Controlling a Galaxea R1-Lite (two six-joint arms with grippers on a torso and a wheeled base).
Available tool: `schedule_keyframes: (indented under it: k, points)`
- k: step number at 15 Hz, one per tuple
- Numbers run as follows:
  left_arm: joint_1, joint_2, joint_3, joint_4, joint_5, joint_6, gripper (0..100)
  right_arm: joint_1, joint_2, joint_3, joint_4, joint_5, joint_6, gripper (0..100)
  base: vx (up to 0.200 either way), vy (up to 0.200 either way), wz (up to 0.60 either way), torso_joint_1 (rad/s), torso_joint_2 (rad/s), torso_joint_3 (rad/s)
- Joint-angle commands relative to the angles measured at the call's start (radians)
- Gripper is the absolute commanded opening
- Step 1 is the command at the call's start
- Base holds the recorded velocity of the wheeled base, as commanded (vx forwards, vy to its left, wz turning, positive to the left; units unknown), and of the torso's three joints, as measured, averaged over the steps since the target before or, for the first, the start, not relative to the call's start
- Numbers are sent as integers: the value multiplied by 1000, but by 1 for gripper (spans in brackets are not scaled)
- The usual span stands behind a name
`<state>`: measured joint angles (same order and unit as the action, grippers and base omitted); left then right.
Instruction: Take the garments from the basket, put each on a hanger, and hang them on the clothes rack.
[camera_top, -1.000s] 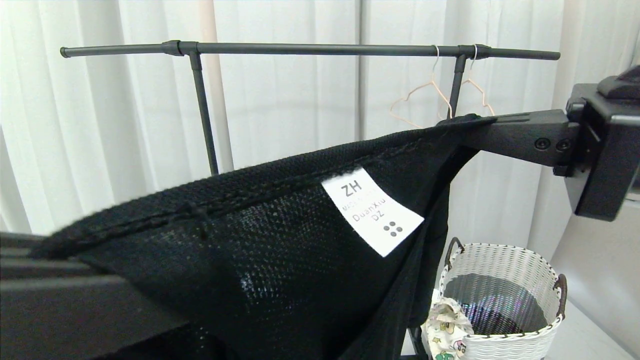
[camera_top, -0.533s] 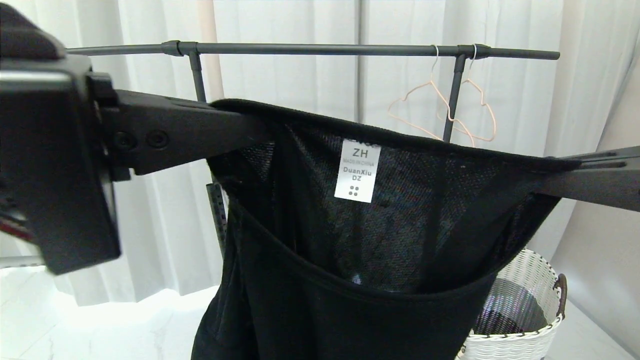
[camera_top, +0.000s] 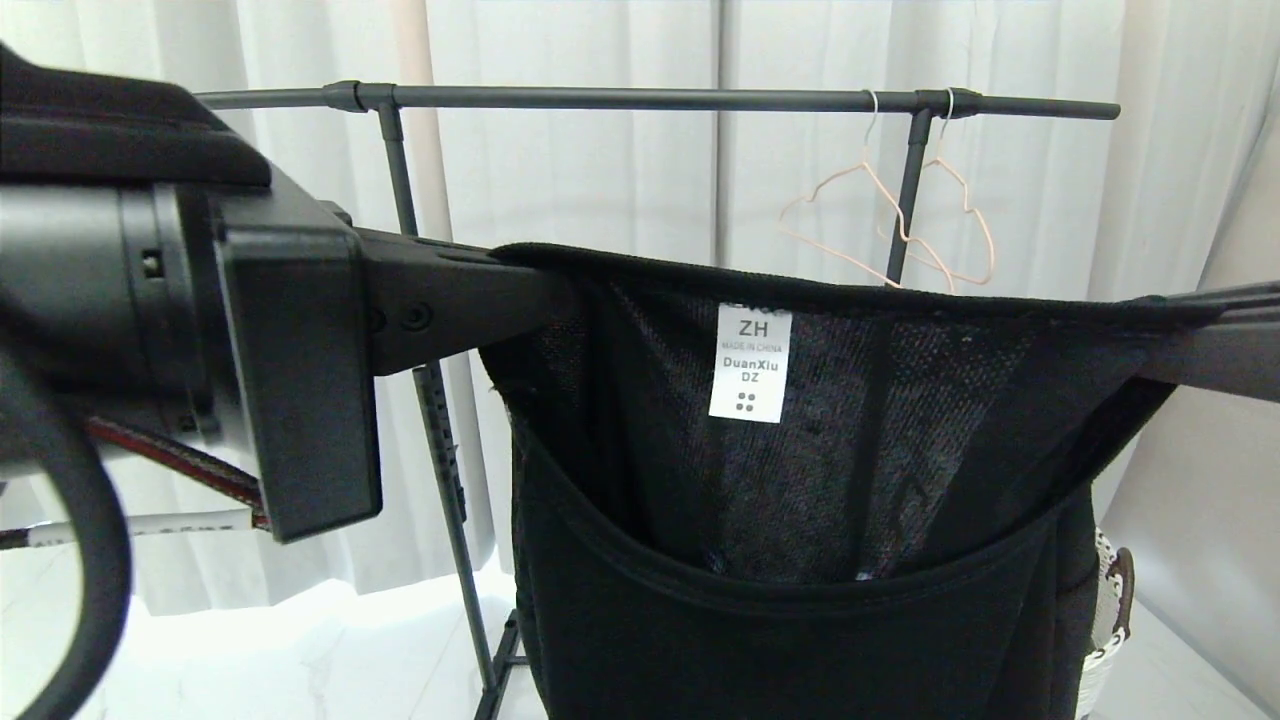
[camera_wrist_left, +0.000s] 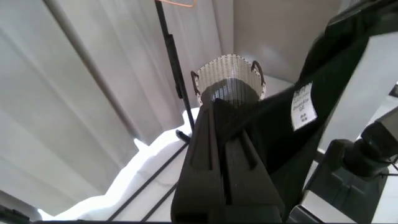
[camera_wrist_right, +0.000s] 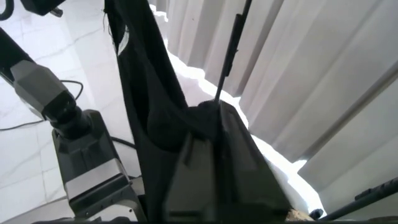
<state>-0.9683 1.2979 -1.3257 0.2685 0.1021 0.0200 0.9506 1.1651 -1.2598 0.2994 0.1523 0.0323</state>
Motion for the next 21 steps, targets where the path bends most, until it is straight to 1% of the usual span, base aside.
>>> schedule_keyframes:
  k: [1, 2, 3, 4, 7, 9, 11, 12, 13, 14, 15, 16, 17, 18, 19, 21]
  points:
    - [22, 9, -1, -9, 1, 0, 0, 0, -13, 8, 3, 0, 0, 100, 0, 0, 0, 0, 0, 0]
    - [33, 14, 0, -23, 2, 1, 0, 0, -19, 14, 14, 1, 0, 100, 0, 0, 0, 0, 0, 0]
    - [68, 34, 0, -80, 5, 1, 0, 2, -47, 33, 44, 4, -14, 100, 0, 0, 0, 0, 0, 0]
    - [76, 46, 0, -101, 5, 3, 0, 2, -62, 54, 53, 9, -31, 100, 0, 0, 0, 0, 0, 0]
    - [77, 52, 13, -104, 10, 3, 0, 2, -97, 85, 52, 10, -40, 100, 0, 0, 0, 0, 0, 0]
    - [77, 58, 33, -104, 50, 3, 0, -1, -125, 88, 52, 10, -34, 100, 0, 0, 0, 0, 0, 0]
    - [79, 57, 51, -104, 64, 3, 0, -3, -142, 91, 50, 10, -29, 100, 0, 0, 0, 0, 0, 0]
    - [79, 55, 57, -104, 65, 3, 0, -16, -150, 102, 50, 3, -23, 100, 0, 0, 0, 0, 0, 0]
    - [80, 50, 66, -103, 68, 5, 0, -56, -156, 117, 53, -2, -23, 100, 0, 0, 0, 0, 0, 0]
    - [83, 46, 76, -98, 85, 8, 0, -124, -160, 134, 63, -10, -25, 100, 0, 0, 0, 0, 0, 0]
    - [112, 27, 114, -91, 153, 63, 0, -306, -166, 148, 141, -43, -34, 100, 0, 0, 0, 0, 0, 0]
    - [149, 4, 155, -91, 188, 138, 0, -432, -166, 142, 231, -85, -60, 100, 0, 0, 0, 0, 0, 0]
    - [200, -17, 191, -91, 189, 184, 0, -529, -166, 143, 285, -125, -101, 100, 0, 0, 0, 0, 0, 0]
    - [243, -40, 226, -91, 189, 209, 0, -641, -168, 151, 313, -151, -150, 100, 0, 0, 0, 0, 0, 0]
    - [275, -57, 252, -91, 191, 212, 0, -722, -166, 171, 314, -152, -187, 100, 0, 0, 0, 0, 0, 0]
    - [338, -86, 296, -91, 191, 210, 0, -820, -168, 204, 308, -157, -269, 100, 0, 0, 0, 0, 0, 0]
